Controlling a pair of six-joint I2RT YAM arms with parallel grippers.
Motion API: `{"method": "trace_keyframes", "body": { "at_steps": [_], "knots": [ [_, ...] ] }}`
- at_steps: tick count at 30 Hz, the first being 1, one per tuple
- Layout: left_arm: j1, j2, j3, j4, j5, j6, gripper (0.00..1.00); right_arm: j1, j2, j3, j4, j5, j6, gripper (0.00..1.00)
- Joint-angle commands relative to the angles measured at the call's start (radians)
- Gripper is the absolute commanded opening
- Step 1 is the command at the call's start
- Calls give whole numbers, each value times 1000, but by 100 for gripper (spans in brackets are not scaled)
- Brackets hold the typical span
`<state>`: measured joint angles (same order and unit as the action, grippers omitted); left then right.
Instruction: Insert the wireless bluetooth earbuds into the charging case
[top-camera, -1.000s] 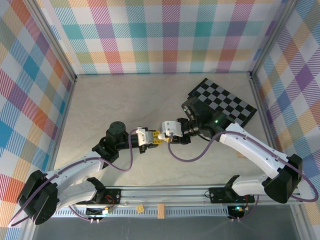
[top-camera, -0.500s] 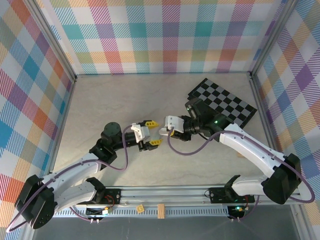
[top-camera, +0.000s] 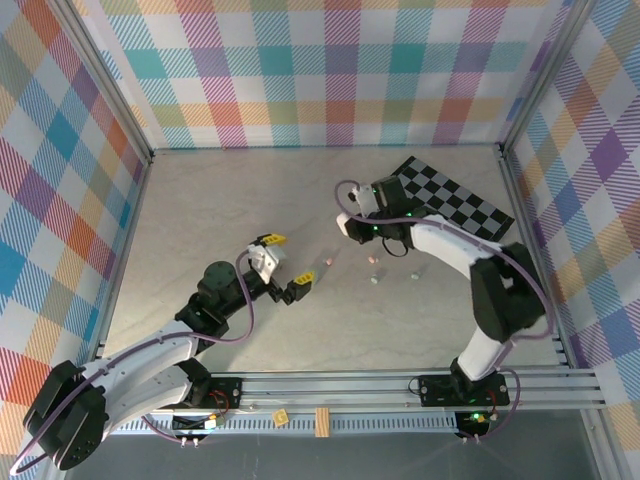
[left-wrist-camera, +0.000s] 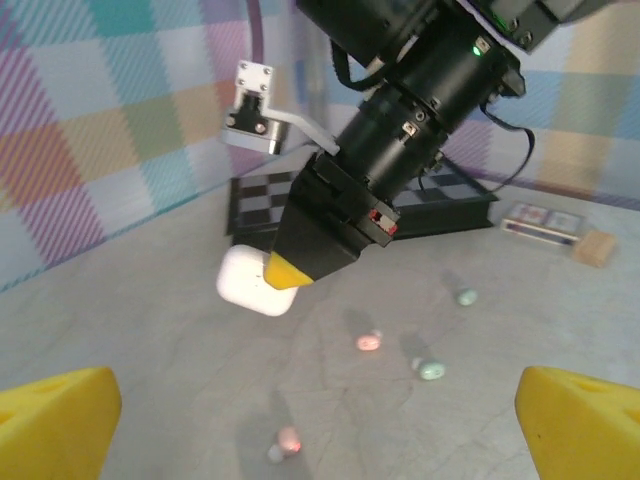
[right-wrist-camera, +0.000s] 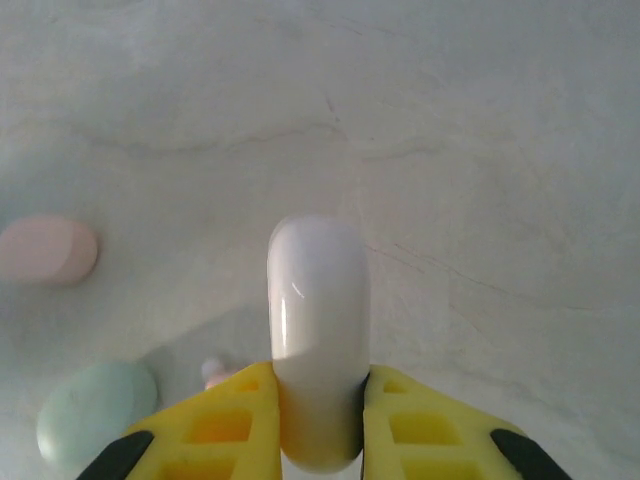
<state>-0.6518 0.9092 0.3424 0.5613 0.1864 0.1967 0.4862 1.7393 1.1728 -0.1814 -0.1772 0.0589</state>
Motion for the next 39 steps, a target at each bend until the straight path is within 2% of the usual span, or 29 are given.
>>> {"method": "trace_keyframes", "body": {
  "at_steps": [1,5,10,15,18,21,23,26,30,35,39],
  "knots": [
    [0,-9,33,-139,-158,-97,100,-6,92,87,89,-65,282,18],
    [-14,8,52,-228,-270,-218,100,-17,243,213,65,-83,447,17],
    [-28,67,107,-368,-332,-349,100,-38,404,356,36,-104,597,16],
    [-86,136,137,-404,-371,-395,100,-44,509,466,14,-97,654,19],
    [-126,186,158,-418,-393,-377,100,-47,522,476,13,-63,666,27],
    [-148,238,203,-476,-422,-374,100,-50,466,432,23,-30,645,47],
    [-155,274,239,-523,-435,-378,100,-51,399,381,26,-2,606,65],
    [-156,334,296,-598,-449,-388,100,-51,283,282,26,41,541,76],
    [-158,431,373,-687,-457,-408,100,-52,123,142,27,95,487,79],
    [-170,558,504,-830,-497,-483,89,-60,-46,-5,-1,149,453,79],
    [-177,639,576,-920,-481,-494,84,-65,-137,-83,-25,178,440,79]
  ]
}}
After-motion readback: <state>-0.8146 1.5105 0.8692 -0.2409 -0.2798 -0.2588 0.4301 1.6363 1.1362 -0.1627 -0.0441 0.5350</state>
